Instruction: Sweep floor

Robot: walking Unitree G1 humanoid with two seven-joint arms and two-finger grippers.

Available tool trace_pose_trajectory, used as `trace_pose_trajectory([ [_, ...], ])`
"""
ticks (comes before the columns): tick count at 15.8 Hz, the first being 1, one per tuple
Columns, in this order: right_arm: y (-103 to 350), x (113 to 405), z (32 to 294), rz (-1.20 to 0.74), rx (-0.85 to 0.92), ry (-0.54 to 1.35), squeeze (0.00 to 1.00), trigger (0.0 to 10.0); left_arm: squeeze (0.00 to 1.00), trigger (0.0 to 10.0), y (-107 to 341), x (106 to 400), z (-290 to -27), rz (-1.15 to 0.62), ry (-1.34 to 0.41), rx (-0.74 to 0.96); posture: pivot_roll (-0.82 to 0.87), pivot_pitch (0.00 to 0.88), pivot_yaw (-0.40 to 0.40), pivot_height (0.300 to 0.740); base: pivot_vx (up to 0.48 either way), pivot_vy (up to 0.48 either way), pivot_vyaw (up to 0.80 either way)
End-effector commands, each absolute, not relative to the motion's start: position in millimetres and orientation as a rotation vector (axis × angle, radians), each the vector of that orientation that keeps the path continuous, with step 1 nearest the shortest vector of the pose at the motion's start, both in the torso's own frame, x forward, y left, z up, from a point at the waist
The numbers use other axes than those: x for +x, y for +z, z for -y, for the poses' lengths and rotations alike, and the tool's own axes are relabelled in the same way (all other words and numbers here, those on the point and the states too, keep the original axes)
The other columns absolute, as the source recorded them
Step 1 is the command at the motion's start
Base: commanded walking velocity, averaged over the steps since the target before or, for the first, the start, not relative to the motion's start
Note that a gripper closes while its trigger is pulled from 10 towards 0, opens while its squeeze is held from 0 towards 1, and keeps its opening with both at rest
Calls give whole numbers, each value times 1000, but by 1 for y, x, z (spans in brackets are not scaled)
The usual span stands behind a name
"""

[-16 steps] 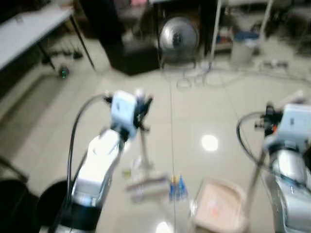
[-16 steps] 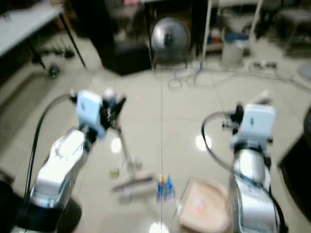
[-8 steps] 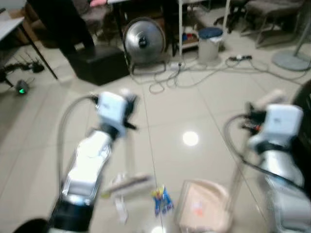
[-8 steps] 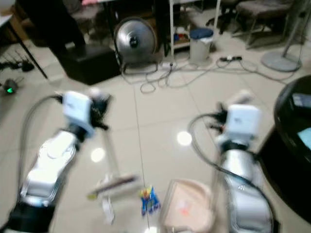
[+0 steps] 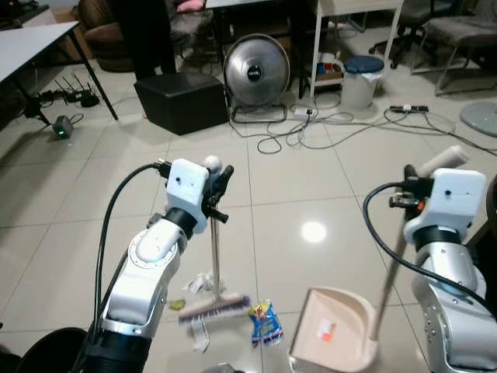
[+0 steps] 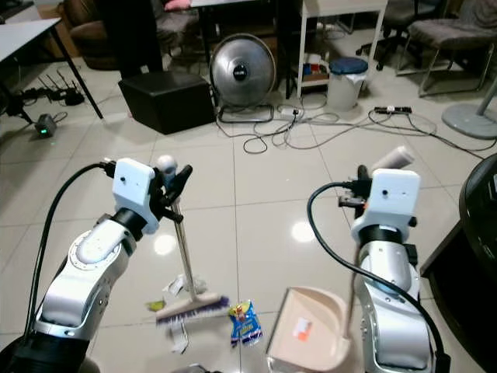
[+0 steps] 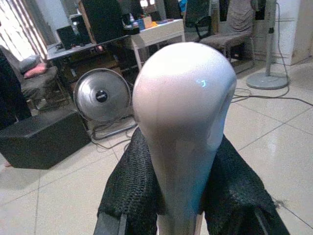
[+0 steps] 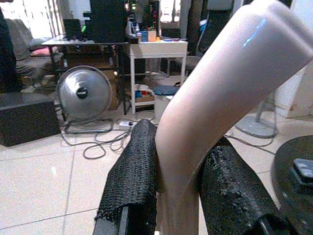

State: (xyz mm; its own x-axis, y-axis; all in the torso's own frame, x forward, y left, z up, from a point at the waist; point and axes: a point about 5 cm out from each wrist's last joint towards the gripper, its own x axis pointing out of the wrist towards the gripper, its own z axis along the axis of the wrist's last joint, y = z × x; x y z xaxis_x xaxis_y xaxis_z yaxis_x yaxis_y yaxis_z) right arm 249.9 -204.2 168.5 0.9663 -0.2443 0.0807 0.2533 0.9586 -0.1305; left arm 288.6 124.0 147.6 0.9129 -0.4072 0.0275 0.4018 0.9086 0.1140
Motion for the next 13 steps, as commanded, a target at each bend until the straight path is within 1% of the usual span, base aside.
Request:
trace_pose_trajectory([
  [1,173,249,206,76,-150,-269,0,10000,0,10000,153,289,-123,73,-434,120,-70,31,109,740,0,0,0],
  [5,173,250,202,77,-144,-255,0,10000,0,10000,153,289,-122,67,-444,120,-69,31,108,740,0,0,0],
  [13,174,251,201,84,-143,-248,0,10000,0,10000,155,289,-119,76,-452,116,-69,32,110,740,-282,0,0],
])
